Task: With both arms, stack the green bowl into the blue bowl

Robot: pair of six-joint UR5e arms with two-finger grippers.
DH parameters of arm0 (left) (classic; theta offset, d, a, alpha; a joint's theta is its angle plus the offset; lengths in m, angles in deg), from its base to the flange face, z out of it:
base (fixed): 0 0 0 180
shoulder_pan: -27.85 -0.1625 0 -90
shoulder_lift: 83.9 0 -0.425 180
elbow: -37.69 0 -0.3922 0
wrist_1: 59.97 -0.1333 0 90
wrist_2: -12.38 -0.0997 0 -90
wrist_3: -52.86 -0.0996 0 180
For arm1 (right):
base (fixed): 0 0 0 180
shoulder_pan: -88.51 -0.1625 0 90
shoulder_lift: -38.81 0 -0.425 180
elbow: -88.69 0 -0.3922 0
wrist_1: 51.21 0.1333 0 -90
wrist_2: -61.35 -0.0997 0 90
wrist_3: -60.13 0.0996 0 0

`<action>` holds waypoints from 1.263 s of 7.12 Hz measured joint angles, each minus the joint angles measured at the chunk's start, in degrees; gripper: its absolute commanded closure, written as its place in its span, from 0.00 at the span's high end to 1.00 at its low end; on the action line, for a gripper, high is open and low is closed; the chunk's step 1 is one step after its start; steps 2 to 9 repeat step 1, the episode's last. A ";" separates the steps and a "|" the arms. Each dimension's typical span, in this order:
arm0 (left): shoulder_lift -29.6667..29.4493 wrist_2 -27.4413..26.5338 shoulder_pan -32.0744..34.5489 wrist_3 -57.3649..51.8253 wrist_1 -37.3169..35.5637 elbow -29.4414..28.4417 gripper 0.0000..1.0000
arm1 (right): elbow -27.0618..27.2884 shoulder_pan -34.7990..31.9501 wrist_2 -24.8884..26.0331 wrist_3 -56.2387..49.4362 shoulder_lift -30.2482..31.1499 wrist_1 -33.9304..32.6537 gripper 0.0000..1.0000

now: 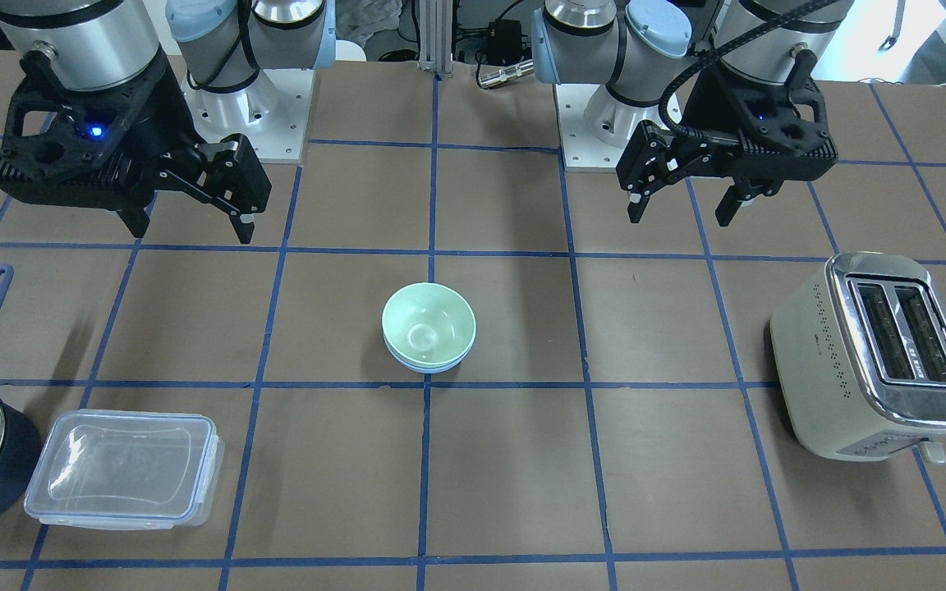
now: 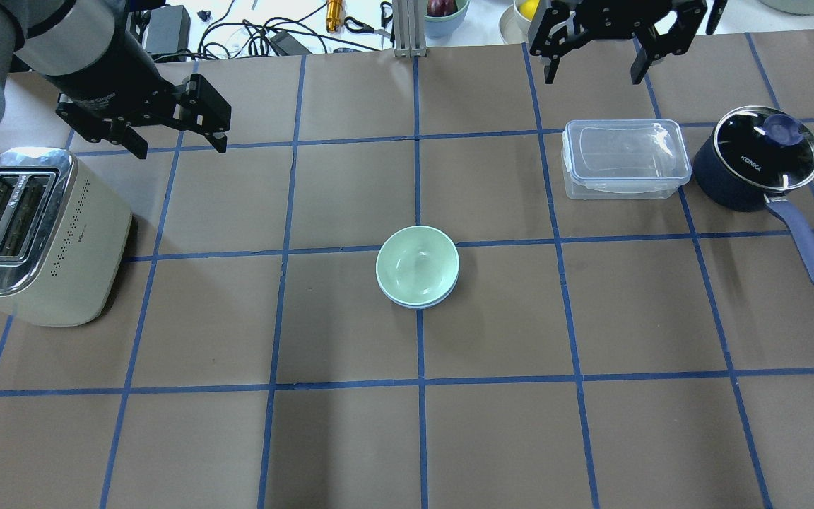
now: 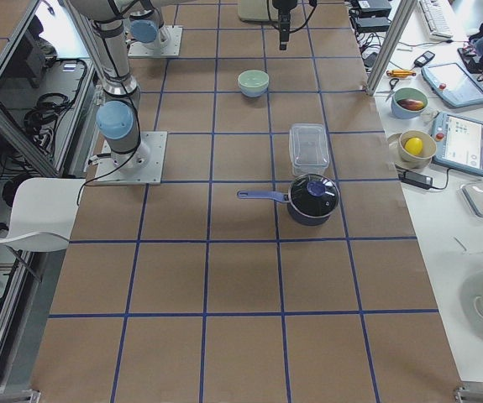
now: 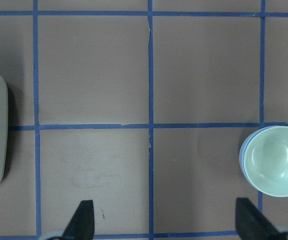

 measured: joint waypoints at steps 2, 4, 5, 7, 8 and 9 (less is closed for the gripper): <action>0.00 0.01 -0.02 0.00 0.00 0.00 1.00 | 0.01 0.02 0.00 0.65 -0.01 -0.01 1.00; 0.00 0.01 -0.02 0.00 0.00 0.00 1.00 | 0.01 0.02 0.00 0.65 -0.01 -0.01 1.00; 0.00 0.01 -0.02 0.00 0.00 0.00 1.00 | 0.01 0.02 0.00 0.65 -0.01 -0.01 1.00; 0.00 0.01 -0.02 0.00 0.00 0.00 1.00 | 0.01 0.02 0.00 0.65 -0.01 -0.01 1.00; 0.00 0.01 -0.02 0.00 0.00 0.00 1.00 | 0.01 0.02 0.00 0.65 -0.01 -0.01 1.00; 0.00 0.01 -0.02 0.00 0.00 0.00 1.00 | 0.01 0.02 0.00 0.65 -0.01 -0.01 1.00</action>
